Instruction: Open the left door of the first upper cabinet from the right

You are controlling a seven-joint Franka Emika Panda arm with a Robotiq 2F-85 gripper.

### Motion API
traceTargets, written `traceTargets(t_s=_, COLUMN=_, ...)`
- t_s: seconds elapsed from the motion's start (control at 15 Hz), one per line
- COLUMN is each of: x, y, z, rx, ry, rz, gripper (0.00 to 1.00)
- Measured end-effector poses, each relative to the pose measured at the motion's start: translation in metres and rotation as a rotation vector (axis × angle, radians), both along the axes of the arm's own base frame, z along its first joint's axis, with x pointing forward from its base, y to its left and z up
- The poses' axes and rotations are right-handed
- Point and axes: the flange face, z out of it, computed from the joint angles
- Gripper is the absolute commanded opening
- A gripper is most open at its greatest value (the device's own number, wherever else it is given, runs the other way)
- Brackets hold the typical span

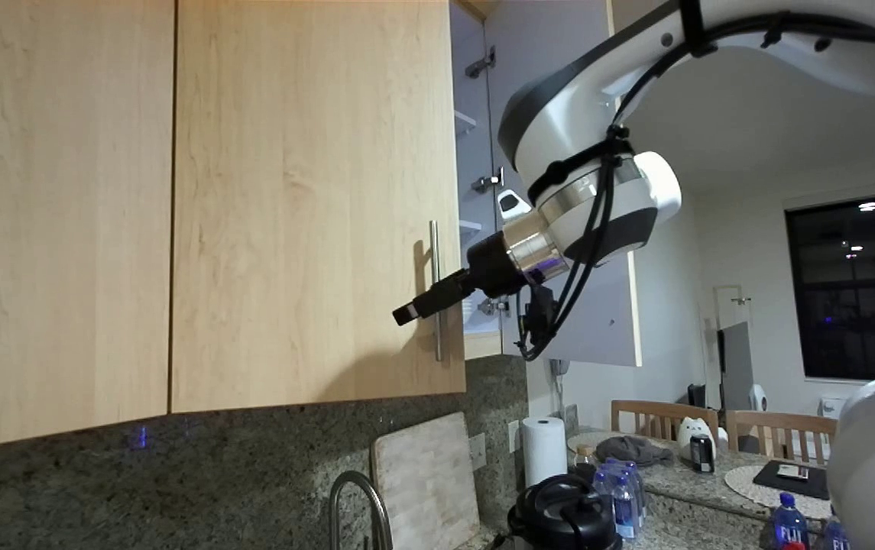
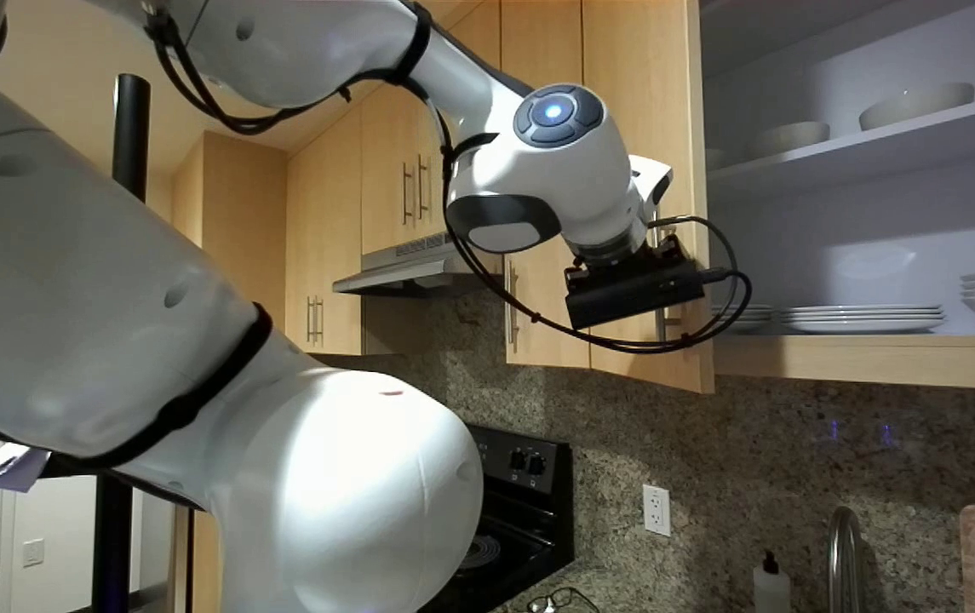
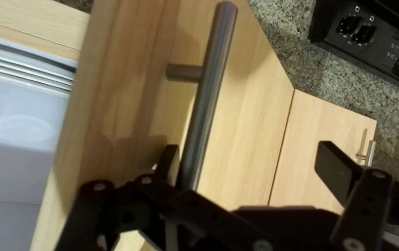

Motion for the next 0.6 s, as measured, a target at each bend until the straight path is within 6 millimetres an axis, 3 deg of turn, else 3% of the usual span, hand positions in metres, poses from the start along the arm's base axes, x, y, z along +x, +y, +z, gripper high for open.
traceTargets(t_s=0.6, x=0.005, y=-0.046, z=0.0, rx=0.031, ry=0.021, rz=0.232, gripper=1.0)
